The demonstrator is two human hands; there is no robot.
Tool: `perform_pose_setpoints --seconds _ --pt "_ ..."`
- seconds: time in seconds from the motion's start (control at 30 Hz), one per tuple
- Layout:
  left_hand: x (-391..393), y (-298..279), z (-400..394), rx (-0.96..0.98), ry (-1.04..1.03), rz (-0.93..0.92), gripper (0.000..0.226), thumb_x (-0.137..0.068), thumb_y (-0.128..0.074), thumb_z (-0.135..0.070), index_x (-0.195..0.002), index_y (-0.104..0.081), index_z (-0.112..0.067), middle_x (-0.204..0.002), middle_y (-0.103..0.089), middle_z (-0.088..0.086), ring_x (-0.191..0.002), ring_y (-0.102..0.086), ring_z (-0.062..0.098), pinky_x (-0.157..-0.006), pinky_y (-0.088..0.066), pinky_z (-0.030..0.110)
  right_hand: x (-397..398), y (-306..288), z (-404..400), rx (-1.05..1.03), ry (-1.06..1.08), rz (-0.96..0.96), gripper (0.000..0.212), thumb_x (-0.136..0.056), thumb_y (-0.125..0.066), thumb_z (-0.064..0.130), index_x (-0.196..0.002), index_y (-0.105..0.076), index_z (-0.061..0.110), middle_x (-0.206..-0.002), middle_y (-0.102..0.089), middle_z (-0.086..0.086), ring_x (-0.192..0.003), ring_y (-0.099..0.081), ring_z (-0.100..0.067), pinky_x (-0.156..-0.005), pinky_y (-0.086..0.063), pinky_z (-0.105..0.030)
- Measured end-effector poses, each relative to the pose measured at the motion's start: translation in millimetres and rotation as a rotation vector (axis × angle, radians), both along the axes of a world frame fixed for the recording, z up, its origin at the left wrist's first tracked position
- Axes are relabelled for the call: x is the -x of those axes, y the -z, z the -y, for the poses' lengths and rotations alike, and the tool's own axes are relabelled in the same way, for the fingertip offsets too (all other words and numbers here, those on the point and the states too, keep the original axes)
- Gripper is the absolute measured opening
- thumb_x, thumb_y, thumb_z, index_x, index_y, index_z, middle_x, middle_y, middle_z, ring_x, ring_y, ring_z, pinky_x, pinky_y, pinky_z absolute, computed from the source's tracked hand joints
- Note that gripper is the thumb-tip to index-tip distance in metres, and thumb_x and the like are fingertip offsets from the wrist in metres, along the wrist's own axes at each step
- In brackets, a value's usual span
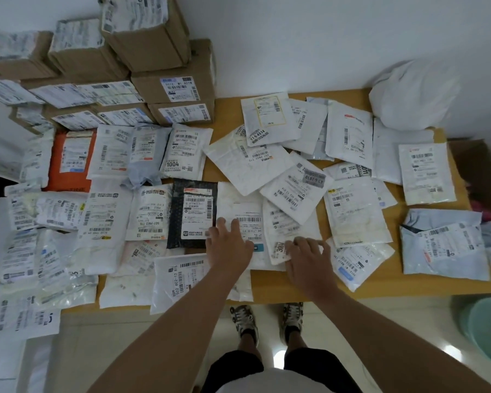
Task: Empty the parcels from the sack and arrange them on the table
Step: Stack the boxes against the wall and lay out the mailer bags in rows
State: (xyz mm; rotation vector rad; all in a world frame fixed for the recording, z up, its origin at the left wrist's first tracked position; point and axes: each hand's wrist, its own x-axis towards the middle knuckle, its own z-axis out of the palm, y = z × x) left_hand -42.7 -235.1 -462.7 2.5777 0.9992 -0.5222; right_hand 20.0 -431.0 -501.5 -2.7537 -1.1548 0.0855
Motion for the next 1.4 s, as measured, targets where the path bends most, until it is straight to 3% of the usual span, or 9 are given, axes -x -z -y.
perform_pose_setpoints --seconds 0.33,0.6,0.77,0.87,0.97,1.03,1.1,1.27,1.4 --pt "-12.7 -5.8 30.2 -0.072 0.112 0.094 0.058 -0.091 -0.049 -0.039 -0.144 -0.034 -0.018 -0.151 -0.025 0.011 -0.136 -0.026 0.03 -0.109 -0.026 0.042 19.4 7.2 27.5 0.122 0.125 -0.28 0.058 -0.091 -0.038 0.041 -0.142 -0.042 0.015 -0.152 -0.04 -0.013 -0.139 -0.038 -0.04 -0.105 -0.037 -0.06" --pt "-14.5 -3.8 55.4 -0.044 0.2 0.138 0.053 -0.089 -0.051 -0.035 -0.138 -0.045 -0.014 -0.144 -0.039 0.011 -0.13 -0.036 0.031 -0.105 -0.034 0.044 -0.7 8.3 12.3 0.137 0.151 -0.357 0.071 -0.091 -0.022 0.053 -0.154 -0.014 0.023 -0.163 -0.012 -0.011 -0.15 -0.007 -0.036 -0.116 -0.006 -0.059" --pt "-24.3 -1.4 90.5 0.055 0.363 0.299 0.037 -0.083 -0.056 -0.024 -0.118 -0.061 -0.012 -0.115 -0.058 0.009 -0.102 -0.055 0.026 -0.083 -0.049 0.039 -0.4 -2.1 64.3 0.047 0.328 -0.166 0.061 -0.078 -0.054 0.032 -0.135 -0.053 0.01 -0.14 -0.05 -0.018 -0.132 -0.042 -0.04 -0.101 -0.034 -0.056" --pt "-33.3 3.9 118.9 0.133 0.507 0.315 0.032 -0.082 -0.057 -0.021 -0.111 -0.064 -0.012 -0.106 -0.061 0.01 -0.094 -0.058 0.026 -0.077 -0.052 0.038 -0.4 0.2 108.7 0.064 0.438 -0.182 0.055 -0.084 -0.049 0.039 -0.131 -0.055 0.012 -0.134 -0.054 -0.019 -0.12 -0.051 -0.044 -0.089 -0.044 -0.053" --pt "-40.0 7.7 144.0 0.176 0.568 0.309 0.029 -0.084 -0.049 -0.024 -0.105 -0.065 -0.012 -0.101 -0.063 0.01 -0.092 -0.06 0.026 -0.075 -0.053 0.038 -5.0 2.0 130.9 0.083 0.433 -0.246 0.056 -0.083 -0.05 0.038 -0.132 -0.052 0.011 -0.121 -0.054 -0.023 -0.09 -0.058 -0.04 -0.068 -0.053 -0.045" --pt "-41.3 8.1 158.7 0.203 0.541 0.287 0.031 -0.089 -0.042 -0.027 -0.105 -0.064 -0.011 -0.101 -0.061 0.009 -0.091 -0.058 0.024 -0.072 -0.05 0.035 -5.2 -0.3 134.7 0.105 0.417 -0.241 0.056 -0.08 -0.056 0.037 -0.127 -0.049 0.008 -0.108 -0.057 -0.021 -0.081 -0.058 -0.037 -0.062 -0.051 -0.041" --pt "-41.6 7.8 172.4 0.302 0.395 0.232 0.027 -0.095 -0.043 -0.029 -0.108 -0.059 -0.011 -0.102 -0.059 0.007 -0.091 -0.056 0.022 -0.071 -0.046 0.032 -3.7 -2.0 137.1 0.128 0.428 -0.208 0.056 -0.079 -0.056 0.047 -0.116 -0.051 0.006 -0.105 -0.06 -0.019 -0.089 -0.06 -0.039 -0.069 -0.05 -0.043" --pt "-55.1 3.3 195.1 0.456 0.104 0.158 0.042 -0.093 -0.05 -0.031 -0.131 -0.045 -0.014 -0.121 -0.055 0.005 -0.105 -0.056 0.023 -0.084 -0.047 0.034 -29.5 -2.0 140.2 0.077 0.453 -0.193 0.061 -0.083 -0.041 0.058 -0.097 -0.059 0.002 -0.134 -0.052 -0.026 -0.125 -0.047 -0.05 -0.093 -0.046 -0.059" --pt "-66.8 2.9 201.1 0.528 -0.058 0.169 0.044 -0.093 -0.051 -0.025 -0.134 -0.043 -0.013 -0.123 -0.055 0.008 -0.108 -0.056 0.023 -0.08 -0.04 0.027 -64.5 2.3 138.1 0.074 0.548 -0.272 0.084 -0.071 -0.056 0.075 -0.106 -0.048 0.0 -0.135 -0.047 -0.028 -0.131 -0.041 -0.049 -0.097 -0.041 -0.061"
